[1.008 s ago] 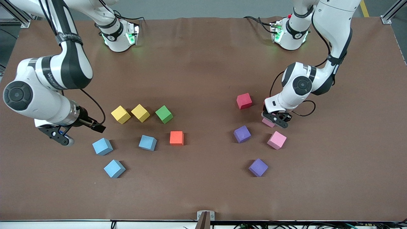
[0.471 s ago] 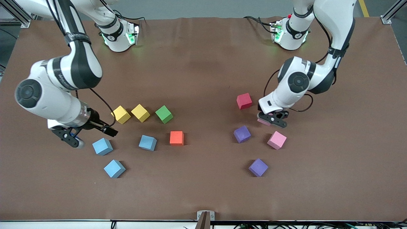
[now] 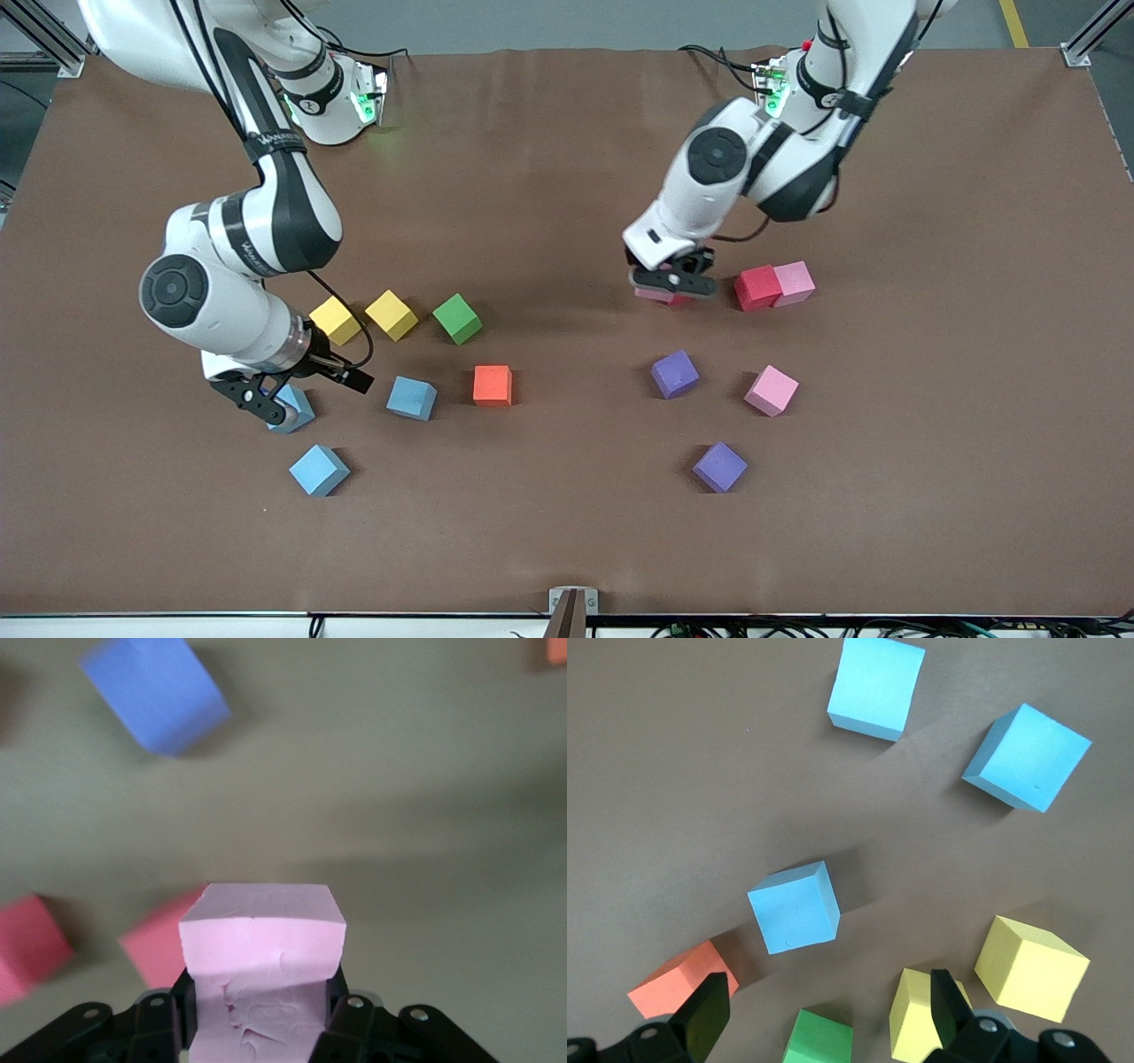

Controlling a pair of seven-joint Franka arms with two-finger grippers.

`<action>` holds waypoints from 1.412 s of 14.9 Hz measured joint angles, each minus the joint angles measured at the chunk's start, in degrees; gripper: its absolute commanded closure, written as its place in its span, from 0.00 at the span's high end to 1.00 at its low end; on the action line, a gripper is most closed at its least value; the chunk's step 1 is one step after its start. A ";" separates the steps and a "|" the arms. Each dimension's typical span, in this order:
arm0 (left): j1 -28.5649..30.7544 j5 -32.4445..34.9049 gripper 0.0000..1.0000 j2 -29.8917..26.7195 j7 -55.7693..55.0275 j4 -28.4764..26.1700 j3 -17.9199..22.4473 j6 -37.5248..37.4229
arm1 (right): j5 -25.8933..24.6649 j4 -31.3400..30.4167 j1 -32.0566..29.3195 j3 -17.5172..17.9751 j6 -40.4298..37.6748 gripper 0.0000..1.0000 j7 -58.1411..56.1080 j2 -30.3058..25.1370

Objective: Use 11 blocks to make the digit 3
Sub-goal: 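Place the pink cube mid-table while the right gripper grasps a blue cube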

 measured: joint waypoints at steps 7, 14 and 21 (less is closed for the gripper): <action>-13.23 0.81 0.51 6.21 -18.03 2.46 0.18 1.79 | -0.02 0.28 2.32 -0.03 4.98 1.00 0.80 3.89; -15.67 5.99 0.51 13.93 -25.03 5.92 0.30 6.62 | -4.69 5.04 5.72 -0.07 7.28 1.00 6.40 11.42; -23.42 6.02 0.51 16.36 -25.73 7.66 5.90 6.84 | -5.71 6.13 5.72 -0.49 8.70 1.00 6.43 12.51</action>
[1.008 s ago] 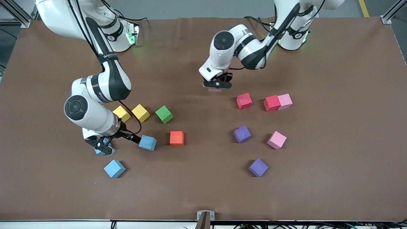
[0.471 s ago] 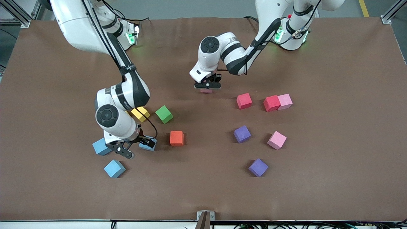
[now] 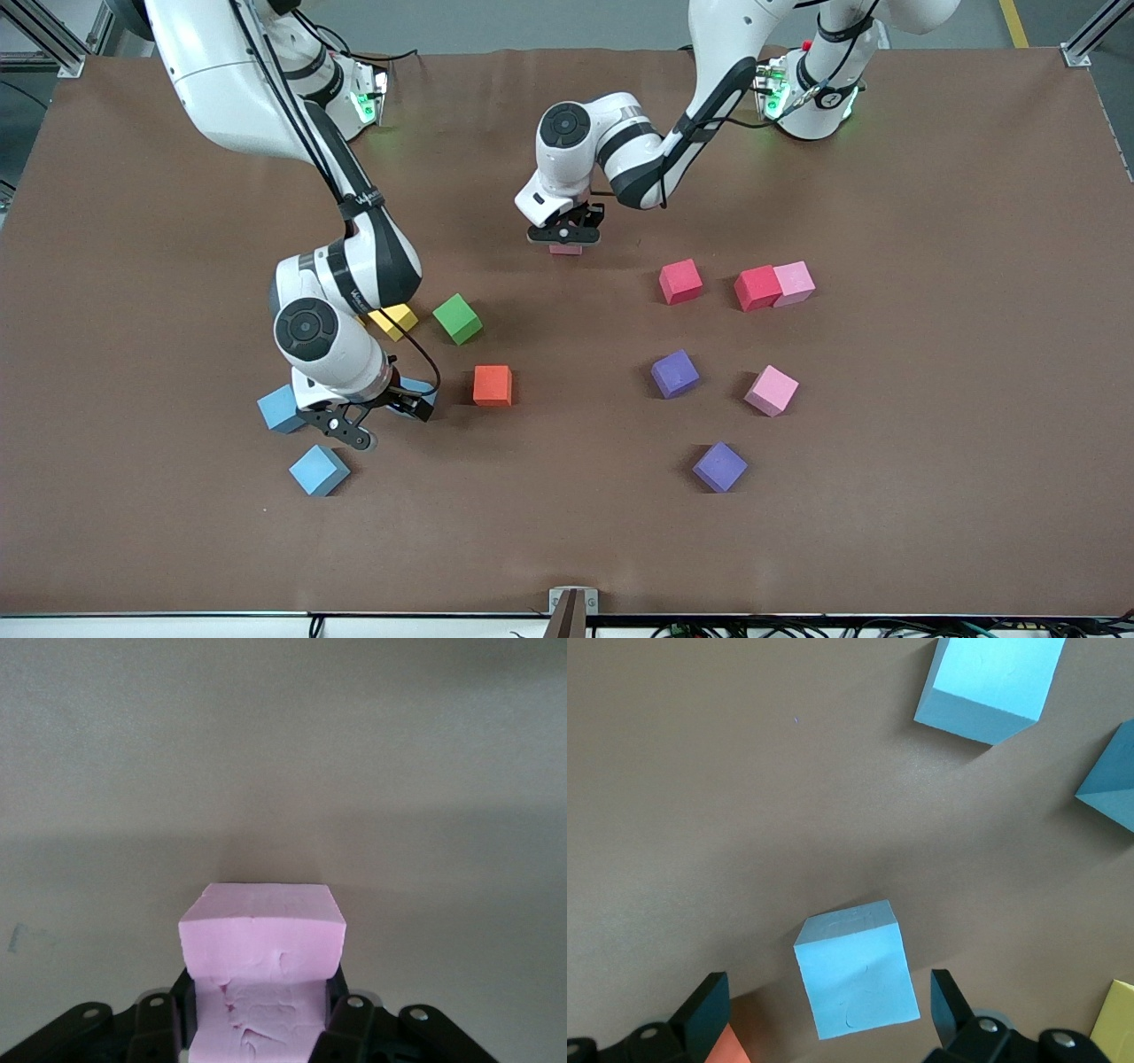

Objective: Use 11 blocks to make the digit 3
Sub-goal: 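Place the pink cube mid-table while the right gripper grasps a blue cube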

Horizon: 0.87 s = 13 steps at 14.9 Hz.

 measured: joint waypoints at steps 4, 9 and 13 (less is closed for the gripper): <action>-3.99 0.00 0.93 0.11 -0.02 0.54 3.26 0.20 | -0.01 0.00 0.00 0.00 1.91 1.00 0.00 0.75; -3.76 0.00 1.00 0.09 -0.02 1.69 3.65 0.24 | -0.01 -0.21 -0.06 -0.08 2.82 1.00 0.13 2.45; -1.77 -1.89 1.00 -2.83 1.38 3.01 3.80 -2.31 | -0.01 -2.93 -0.08 -0.08 6.38 1.00 0.12 2.99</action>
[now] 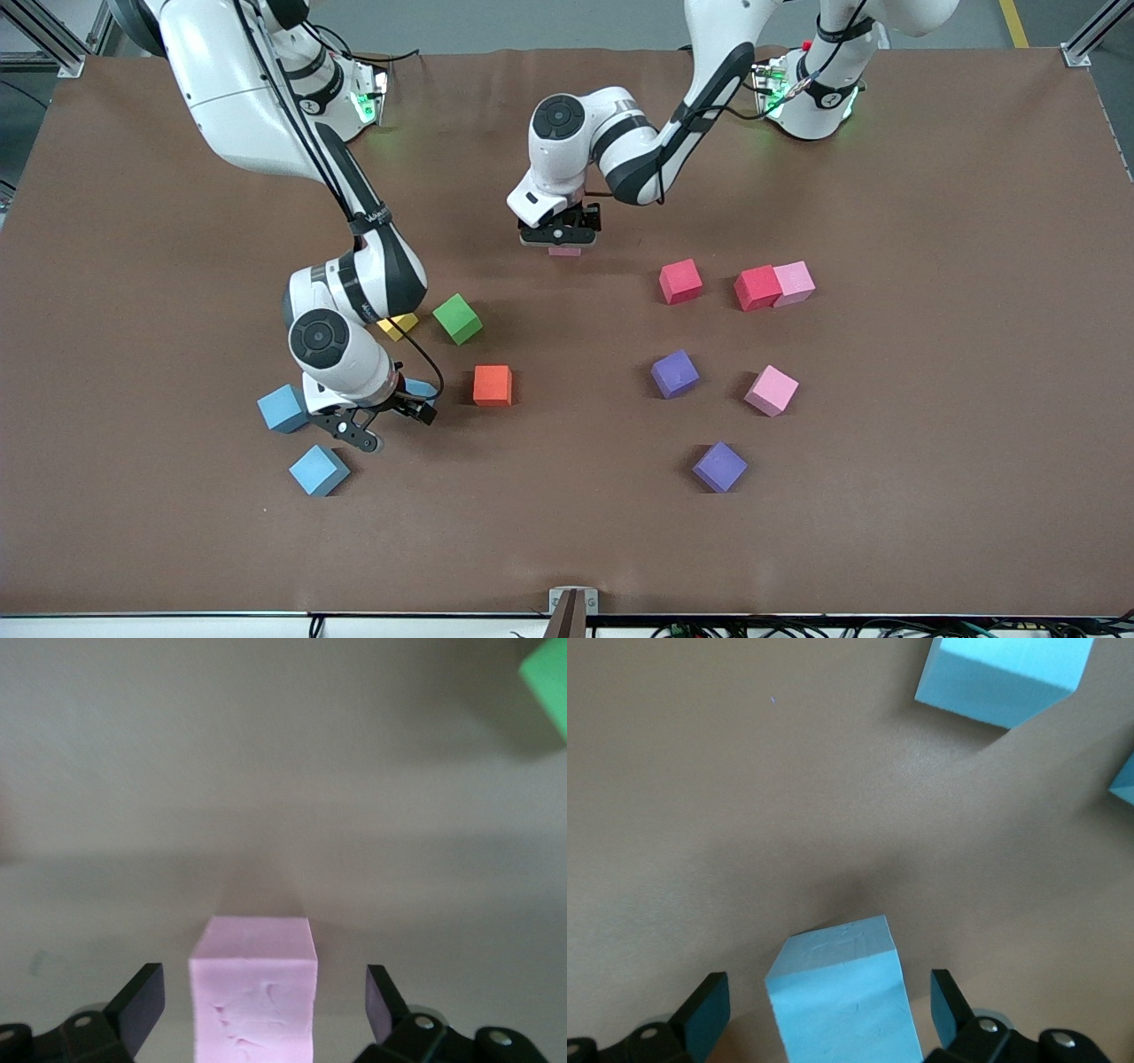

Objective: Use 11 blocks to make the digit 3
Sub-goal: 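Place the pink cube mid-table while the right gripper grasps a blue cube, then grasp the red cube with the left gripper while the right gripper carries the blue cube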

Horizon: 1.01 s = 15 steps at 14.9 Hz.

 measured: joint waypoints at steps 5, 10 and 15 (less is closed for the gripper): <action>8.44 -1.87 1.00 -5.62 6.39 -0.06 0.14 -6.43 | 0.00 -4.13 0.31 0.24 4.00 0.96 0.00 0.15; 13.81 -1.89 1.00 -7.90 7.20 -3.31 0.17 -8.21 | 0.06 -4.59 0.68 0.36 3.99 0.55 0.18 0.13; 17.86 -1.89 1.00 -10.41 7.69 -8.52 0.11 -8.21 | 0.17 -4.47 0.64 0.18 1.70 0.02 1.74 -0.58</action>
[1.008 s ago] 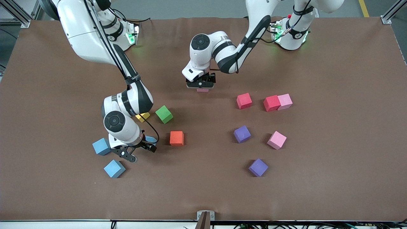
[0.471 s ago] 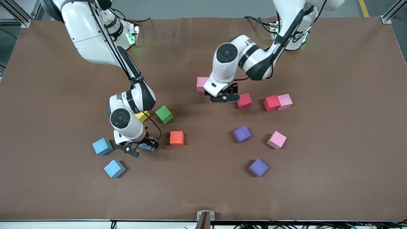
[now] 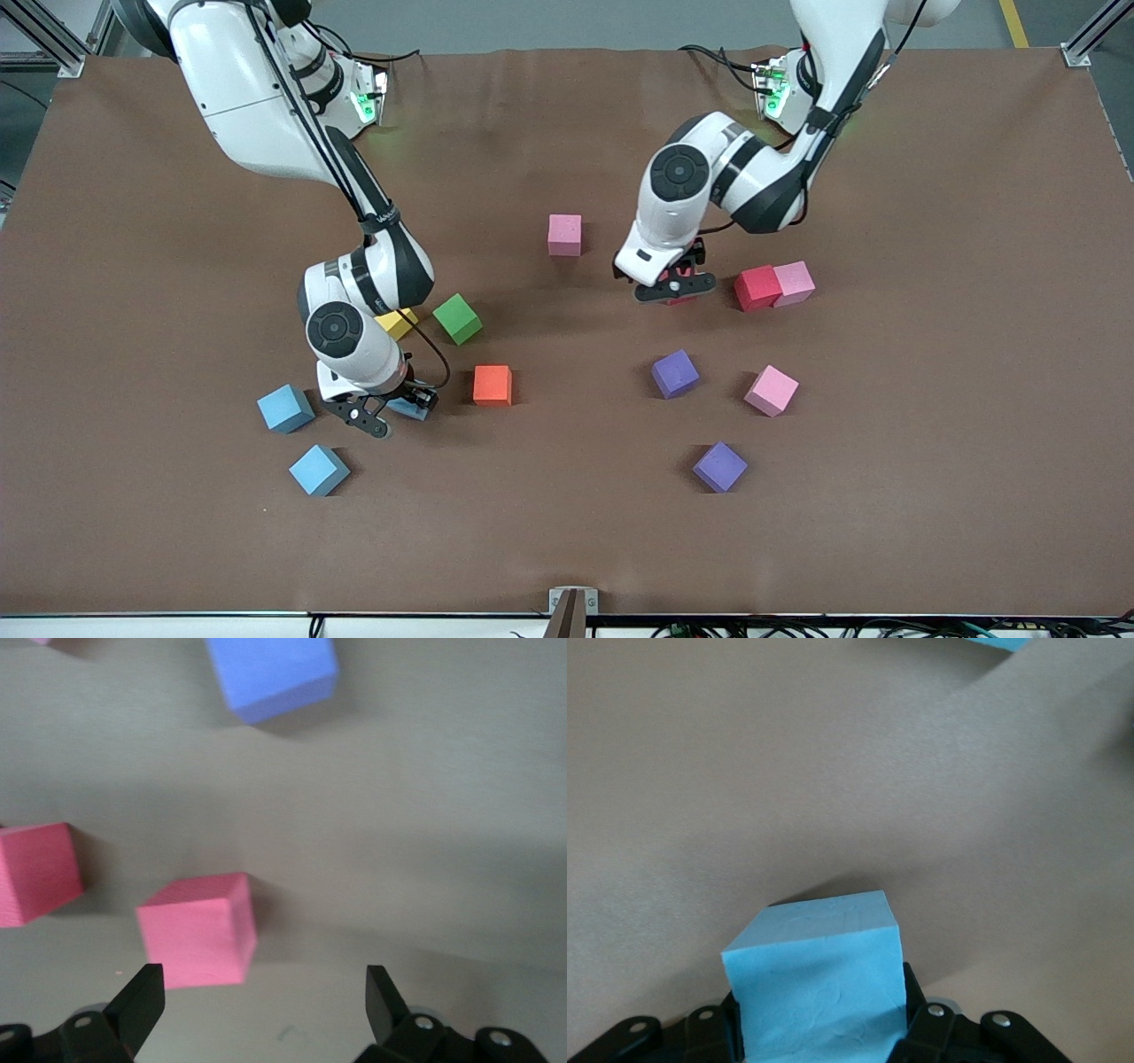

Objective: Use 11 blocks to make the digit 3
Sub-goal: 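Grasp the red cube with the left gripper while the right gripper carries the blue cube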

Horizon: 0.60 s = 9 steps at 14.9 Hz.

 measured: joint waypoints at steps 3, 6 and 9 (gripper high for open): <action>0.64 0.00 1.00 -0.62 0.00 -2.49 -0.03 0.05 | 0.19 0.38 -0.11 -0.20 -6.13 0.01 2.79 -2.99; 0.67 0.00 1.00 -0.63 -0.16 -5.55 -0.13 3.77 | 0.28 -0.36 -0.14 -0.26 -11.21 0.01 11.02 -8.67; 1.30 0.00 1.00 -0.71 -0.20 -8.71 -0.08 8.21 | 0.40 -6.15 -0.12 -0.22 -13.44 0.00 19.21 -16.25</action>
